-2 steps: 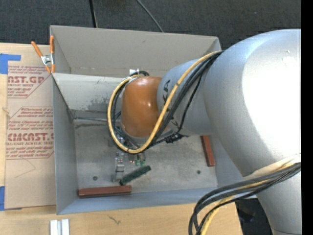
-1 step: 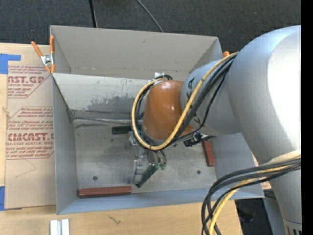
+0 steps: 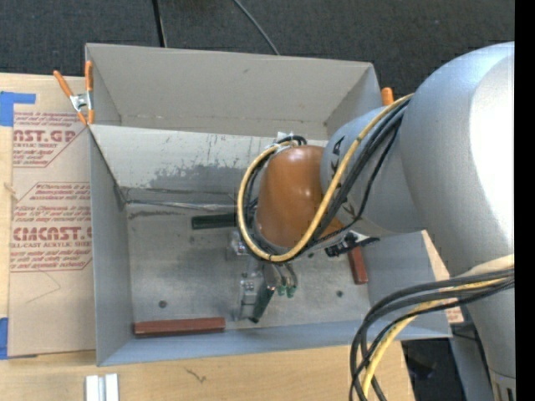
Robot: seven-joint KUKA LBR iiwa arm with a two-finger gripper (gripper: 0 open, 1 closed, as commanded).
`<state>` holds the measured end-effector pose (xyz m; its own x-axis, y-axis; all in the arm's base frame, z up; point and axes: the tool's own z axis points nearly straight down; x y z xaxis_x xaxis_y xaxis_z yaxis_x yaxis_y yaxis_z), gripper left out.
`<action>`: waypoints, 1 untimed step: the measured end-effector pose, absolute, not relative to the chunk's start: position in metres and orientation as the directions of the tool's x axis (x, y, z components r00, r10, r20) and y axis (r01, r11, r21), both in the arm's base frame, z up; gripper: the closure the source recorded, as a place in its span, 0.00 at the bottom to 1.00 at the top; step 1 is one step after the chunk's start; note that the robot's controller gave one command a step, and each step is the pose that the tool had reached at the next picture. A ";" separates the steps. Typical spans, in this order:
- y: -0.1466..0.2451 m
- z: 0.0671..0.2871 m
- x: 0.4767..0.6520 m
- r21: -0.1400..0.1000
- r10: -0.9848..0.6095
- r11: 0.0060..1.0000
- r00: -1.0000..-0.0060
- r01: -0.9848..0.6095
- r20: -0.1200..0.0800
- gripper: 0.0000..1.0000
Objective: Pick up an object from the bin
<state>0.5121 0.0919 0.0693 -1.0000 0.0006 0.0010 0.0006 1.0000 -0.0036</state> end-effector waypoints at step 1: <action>0.074 0.086 0.503 0.003 0.004 1.000 -1.000 0.004 0.002 0.00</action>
Offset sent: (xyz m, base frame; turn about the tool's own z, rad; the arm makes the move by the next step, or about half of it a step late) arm 0.0084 -0.0112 0.0229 0.0745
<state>0.5030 0.0738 0.0864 -1.0000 0.0037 0.0015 0.0037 1.0000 0.0026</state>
